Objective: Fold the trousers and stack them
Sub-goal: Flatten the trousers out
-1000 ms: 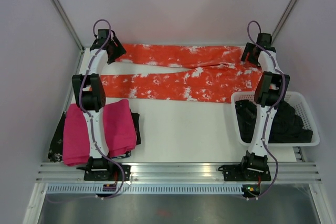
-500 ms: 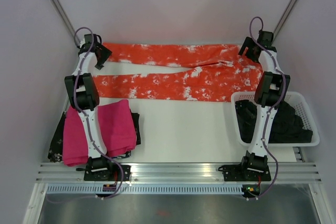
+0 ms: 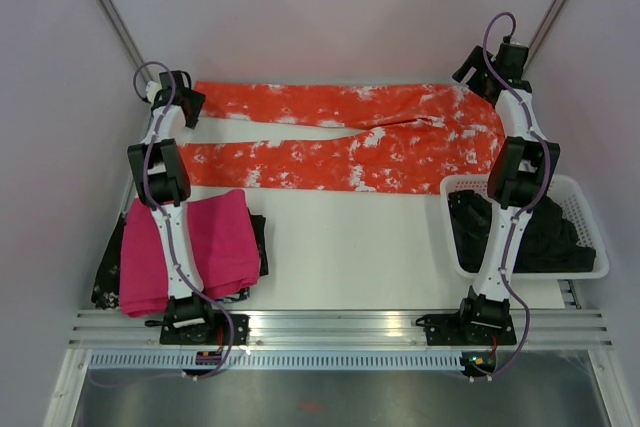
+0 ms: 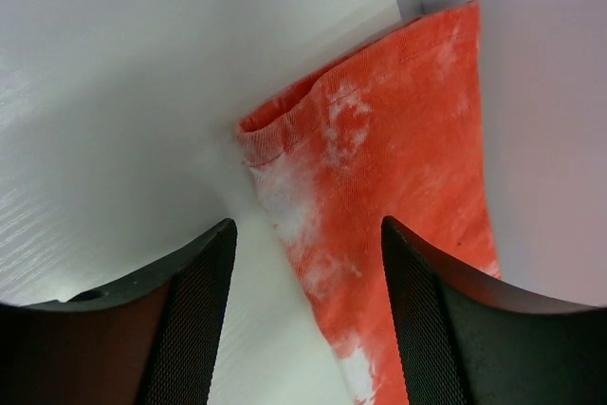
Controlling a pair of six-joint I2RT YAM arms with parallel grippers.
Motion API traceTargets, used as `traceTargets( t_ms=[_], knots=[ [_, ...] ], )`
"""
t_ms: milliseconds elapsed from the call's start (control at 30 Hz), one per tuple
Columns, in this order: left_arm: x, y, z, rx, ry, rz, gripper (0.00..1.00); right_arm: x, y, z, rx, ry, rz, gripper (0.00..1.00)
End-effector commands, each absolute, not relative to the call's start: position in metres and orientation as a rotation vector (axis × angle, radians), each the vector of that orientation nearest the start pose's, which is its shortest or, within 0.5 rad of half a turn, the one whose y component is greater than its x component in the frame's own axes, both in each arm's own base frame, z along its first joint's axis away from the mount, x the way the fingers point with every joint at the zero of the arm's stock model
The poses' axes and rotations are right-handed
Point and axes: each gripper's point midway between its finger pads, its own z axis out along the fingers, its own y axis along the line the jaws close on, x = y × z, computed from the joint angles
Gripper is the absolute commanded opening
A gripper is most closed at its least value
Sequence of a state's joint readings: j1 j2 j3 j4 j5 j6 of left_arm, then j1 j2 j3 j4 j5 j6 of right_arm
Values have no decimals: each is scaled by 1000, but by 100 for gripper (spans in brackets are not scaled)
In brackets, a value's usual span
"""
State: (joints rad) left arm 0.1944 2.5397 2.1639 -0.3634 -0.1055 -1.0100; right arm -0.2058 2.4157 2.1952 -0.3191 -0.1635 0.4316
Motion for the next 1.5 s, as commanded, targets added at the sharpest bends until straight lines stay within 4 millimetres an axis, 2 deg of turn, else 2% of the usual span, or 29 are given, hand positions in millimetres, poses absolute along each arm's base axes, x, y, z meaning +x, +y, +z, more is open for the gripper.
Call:
traceTargets(
  t_ms=[0, 33, 133, 167, 233, 267, 300, 500, 533, 600, 700, 733, 800, 833, 867, 933, 967, 1000, 1067, 1100, 1133, 1200, 1233, 1267, 1300, 1333, 1367, 1400, 1467],
  knots=[
    [662, 120, 36, -1431, 1792, -306, 67, 651, -90, 188, 562, 1949, 311, 98],
    [661, 121, 34, -1439, 1791, -298, 66, 649, -92, 188, 562, 1955, 295, 98],
    [657, 125, 27, -1454, 1800, -280, 53, 639, -100, 191, 590, 1972, 230, 98],
    [656, 126, 25, -1458, 1802, -275, 38, 635, -102, 186, 605, 1984, 210, 98],
    [654, 131, 29, -1461, 1796, -274, 25, 626, -110, 192, 640, 1980, 155, 98],
    [653, 135, 33, -1463, 1789, -272, 11, 619, -111, 184, 655, 1998, 140, 98],
    [651, 141, 35, -1467, 1785, -268, 3, 614, -116, 190, 673, 1983, 107, 98],
    [620, 168, 83, -1375, 1753, -81, 2, 589, -117, 170, 722, 2040, 69, 98],
    [609, 169, 74, -1367, 1781, -45, 2, 586, -118, 168, 729, 2047, 59, 98],
    [602, 176, 91, -1354, 1745, -32, 2, 578, -119, 160, 746, 2076, 35, 98],
    [593, 181, 84, -1380, 1763, -40, 2, 570, -122, 152, 754, 2111, -1, 98],
    [595, 181, 85, -1375, 1767, -59, 3, 568, -121, 151, 749, 2118, -1, 98],
    [600, 178, 86, -1356, 1784, -114, 19, 565, -120, 150, 747, 2138, 2, 98],
    [606, 178, 96, -1318, 1784, -128, 33, 563, -120, 150, 756, 2144, -5, 98],
    [610, 178, 103, -1296, 1785, -138, 59, 558, -123, 151, 775, 2158, -28, 98],
    [619, 173, 128, -1220, 1784, -178, 83, 552, -126, 154, 810, 2164, -55, 98],
    [620, 172, 137, -1201, 1785, -185, 86, 541, -128, 153, 843, 2187, -84, 98],
    [620, 173, 158, -1161, 1775, -181, 87, 534, -130, 152, 872, 2198, -95, 98],
    [612, 170, 171, -1141, 1794, -168, 94, 511, -131, 142, 959, 2242, -120, 98],
    [605, 170, 187, -1112, 1793, -152, 95, 502, -131, 138, 988, 2255, -128, 98],
    [595, 168, 188, -1116, 1824, -132, 95, 485, -129, 120, 1024, 2300, -145, 98],
    [577, 168, 182, -1127, 1866, -83, 95, 468, -128, 121, 1078, 2281, -142, 98],
    [567, 166, 196, -1117, 1862, -76, 96, 450, -124, 102, 1105, 2325, -161, 97],
    [558, 165, 193, -1123, 1883, -63, 96, 444, -124, 110, 1120, 2292, -158, 97],
    [547, 162, 181, -1131, 1919, -46, 96, 438, -123, 106, 1155, 2279, -154, 96],
    [539, 160, 192, -1123, 1908, -45, 96, 424, -120, 98, 1170, 2292, -155, 97],
    [532, 160, 191, -1126, 1918, -34, 96, 424, -119, 96, 1182, 2276, -143, 96],
    [522, 156, 178, -1136, 1952, -26, 96, 414, -115, 85, 1200, 2294, -136, 96],
    [513, 151, 184, -1115, 1957, -34, 96, 411, -113, 82, 1204, 2285, -127, 96]
  ],
)
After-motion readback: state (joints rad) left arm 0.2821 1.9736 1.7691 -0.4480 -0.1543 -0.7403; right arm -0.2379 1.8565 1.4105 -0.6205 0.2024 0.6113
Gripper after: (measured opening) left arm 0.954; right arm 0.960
